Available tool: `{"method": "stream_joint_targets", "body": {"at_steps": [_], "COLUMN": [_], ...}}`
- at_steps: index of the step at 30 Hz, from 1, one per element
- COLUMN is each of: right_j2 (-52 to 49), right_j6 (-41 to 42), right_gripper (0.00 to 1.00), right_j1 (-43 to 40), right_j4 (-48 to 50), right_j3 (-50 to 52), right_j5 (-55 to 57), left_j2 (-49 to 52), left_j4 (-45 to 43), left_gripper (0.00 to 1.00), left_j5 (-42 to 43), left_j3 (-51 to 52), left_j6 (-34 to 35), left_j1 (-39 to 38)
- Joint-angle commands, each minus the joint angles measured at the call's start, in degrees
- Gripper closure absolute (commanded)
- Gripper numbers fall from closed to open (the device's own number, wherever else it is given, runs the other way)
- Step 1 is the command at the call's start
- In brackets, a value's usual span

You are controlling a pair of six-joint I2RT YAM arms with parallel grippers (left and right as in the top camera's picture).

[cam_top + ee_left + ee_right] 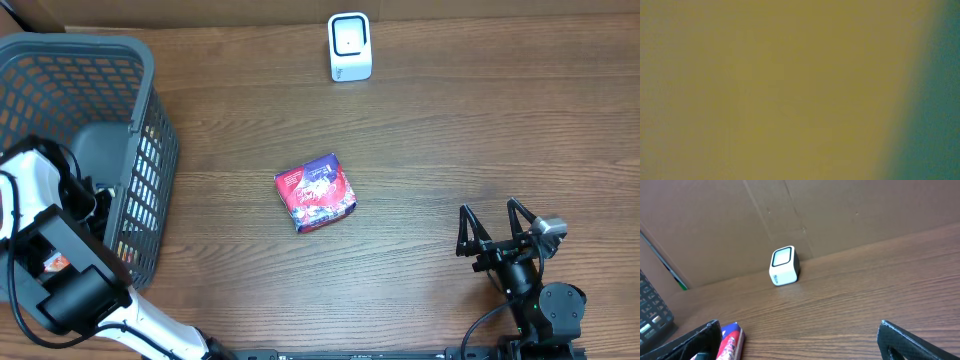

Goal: Scan the item barcode
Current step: 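Return the left gripper into the basket and grasp the yellow snack bag, then lift the yellow bag out and drop it beside the red box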

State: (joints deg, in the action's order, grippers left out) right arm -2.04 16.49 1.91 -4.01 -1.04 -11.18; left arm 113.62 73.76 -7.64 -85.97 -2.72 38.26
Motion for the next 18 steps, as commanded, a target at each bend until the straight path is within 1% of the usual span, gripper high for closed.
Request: {"method": "stream_joint_targets", "body": {"at_steps": [1,7,11,14,16,18], "right_j2": [0.2,0.2,0.2,0.2,0.2,0.2], "right_j6": [0.1,0.1,0.1,0.1,0.1,0.0], "right_gripper": [0.00,0.00,0.00,0.00,0.00,0.00], "right_j1": [0.3,0.3,0.3,0.3,0.3,0.3], "right_j4": [0.3,0.3,0.3,0.3,0.3,0.3], "right_j3": [0.6,0.6,0.6,0.6,0.6,0.6], "right_j5": [0.0,0.0,0.0,0.0,0.0,0.0], "left_j2": [0.6,0.6,0.6,0.6,0.4,-1.1], "left_j4": [4.8,12.5,17.1,21.0,23.1,23.1], "left_gripper": [0.96,0.96,0.96,0.96,0.96,0.96], "left_j5": [5.8,5.8,5.5,3.1,-1.7,-5.3], "left_j3": [-8.6,-21.6,-32.2,-41.7,-49.2,-54.1], "left_j6": [0.8,1.0,1.0,1.2,3.6,6.0], "left_j1": [-1.3,-5.9,-11.3,-15.8,-19.2,-22.3]}}
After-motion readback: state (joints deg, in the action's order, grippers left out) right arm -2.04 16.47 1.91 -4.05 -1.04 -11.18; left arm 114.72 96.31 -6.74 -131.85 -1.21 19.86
